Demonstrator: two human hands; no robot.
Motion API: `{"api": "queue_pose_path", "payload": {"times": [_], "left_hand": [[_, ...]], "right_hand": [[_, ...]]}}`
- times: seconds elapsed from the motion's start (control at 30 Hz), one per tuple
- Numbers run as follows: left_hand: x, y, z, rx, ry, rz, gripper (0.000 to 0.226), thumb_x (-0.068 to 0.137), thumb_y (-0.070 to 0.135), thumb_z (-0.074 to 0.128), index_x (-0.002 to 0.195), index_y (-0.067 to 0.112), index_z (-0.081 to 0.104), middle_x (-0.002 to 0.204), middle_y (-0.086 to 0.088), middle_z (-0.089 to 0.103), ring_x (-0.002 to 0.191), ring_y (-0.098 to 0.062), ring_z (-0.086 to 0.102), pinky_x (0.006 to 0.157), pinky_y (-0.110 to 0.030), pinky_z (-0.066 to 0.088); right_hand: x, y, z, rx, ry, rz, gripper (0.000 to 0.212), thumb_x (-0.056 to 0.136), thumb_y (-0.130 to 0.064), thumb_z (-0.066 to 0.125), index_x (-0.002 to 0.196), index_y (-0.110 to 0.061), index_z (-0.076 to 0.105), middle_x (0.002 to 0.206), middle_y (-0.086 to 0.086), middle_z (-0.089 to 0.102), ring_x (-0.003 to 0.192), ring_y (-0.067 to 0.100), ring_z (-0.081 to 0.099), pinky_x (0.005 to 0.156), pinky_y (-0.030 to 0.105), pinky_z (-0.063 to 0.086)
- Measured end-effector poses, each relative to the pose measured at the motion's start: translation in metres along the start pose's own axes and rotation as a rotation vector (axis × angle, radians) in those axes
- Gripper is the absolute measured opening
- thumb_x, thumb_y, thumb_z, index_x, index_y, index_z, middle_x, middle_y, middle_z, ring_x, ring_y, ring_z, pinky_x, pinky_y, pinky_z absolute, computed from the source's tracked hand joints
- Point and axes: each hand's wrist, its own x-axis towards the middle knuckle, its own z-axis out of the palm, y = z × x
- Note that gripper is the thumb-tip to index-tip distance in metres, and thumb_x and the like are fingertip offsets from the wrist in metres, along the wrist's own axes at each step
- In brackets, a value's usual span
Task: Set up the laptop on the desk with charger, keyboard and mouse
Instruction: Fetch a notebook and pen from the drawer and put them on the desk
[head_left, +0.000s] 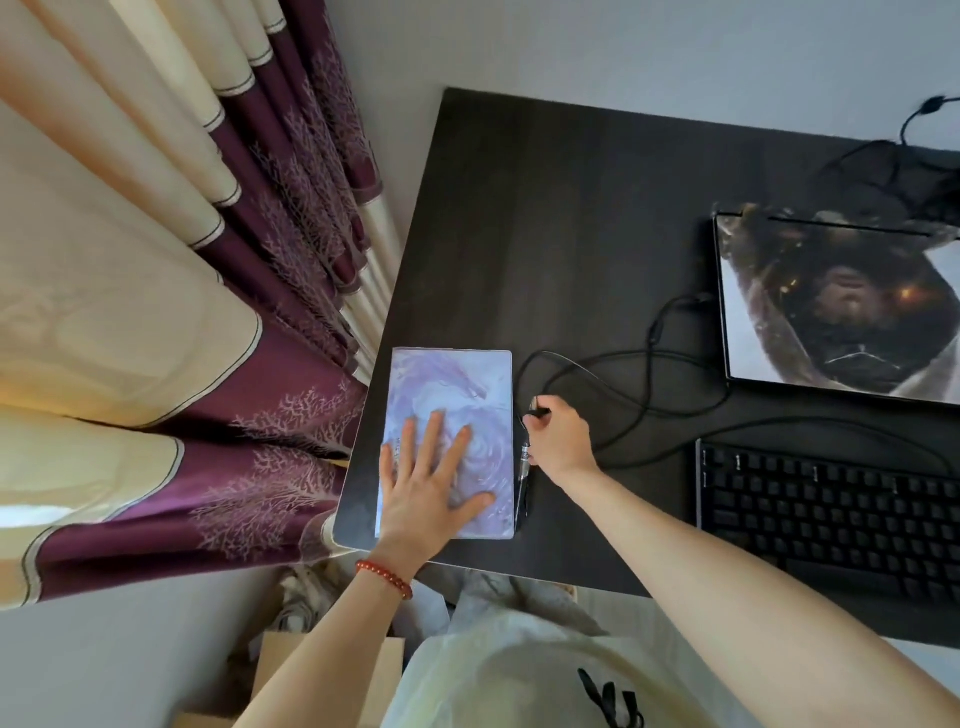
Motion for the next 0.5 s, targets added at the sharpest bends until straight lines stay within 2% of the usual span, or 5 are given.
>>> {"api": "queue_pose_path", "payload": {"times": [0.1, 0.23, 0.37, 0.5], "left_hand": [[-0.004, -0.008, -0.002, -0.017, -0.025, 0.020, 0.084, 0.070, 0.083, 0.024, 0.135, 0.052, -0.019, 0.150, 0.013, -0.026, 0.137, -0.021, -0.030, 0.110, -0.048, -0.014], [-0.009, -0.021, -0.006, -0.026, -0.057, 0.054, 0.086, 0.066, 0.087, 0.017, 0.135, 0.052, -0.018, 0.150, 0.013, -0.026, 0.138, -0.018, -0.030, 0.110, -0.048, -0.015], [-0.011, -0.027, -0.007, -0.011, -0.073, 0.084, 0.086, 0.065, 0.088, 0.015, 0.134, 0.053, -0.021, 0.148, 0.014, -0.029, 0.137, -0.017, -0.031, 0.110, -0.048, -0.016], [-0.010, -0.029, -0.006, -0.009, -0.081, 0.084, 0.087, 0.066, 0.087, 0.019, 0.136, 0.051, -0.018, 0.149, 0.013, -0.029, 0.138, -0.018, -0.031, 0.109, -0.048, -0.016]], "right_hand": [[-0.001, 0.001, 0.002, -0.037, -0.043, -0.031, 0.034, 0.090, -0.009, 0.051, 0.124, -0.010, 0.049, 0.109, 0.019, 0.061, 0.098, 0.036, 0.061, 0.086, 0.049, 0.052], [-0.016, 0.007, 0.004, -0.239, -0.069, -0.147, 0.051, 0.089, -0.013, 0.050, 0.138, -0.022, 0.038, 0.121, 0.011, 0.048, 0.104, 0.031, 0.057, 0.092, 0.041, 0.046], [-0.037, 0.016, 0.010, -0.345, -0.113, -0.280, 0.047, 0.092, -0.013, 0.045, 0.137, -0.021, 0.036, 0.122, 0.006, 0.040, 0.094, 0.033, 0.060, 0.081, 0.042, 0.049], [-0.046, 0.024, 0.014, -0.361, -0.210, -0.310, 0.045, 0.092, -0.011, 0.042, 0.136, -0.017, 0.036, 0.121, 0.007, 0.040, 0.091, 0.033, 0.058, 0.084, 0.046, 0.048]]}}
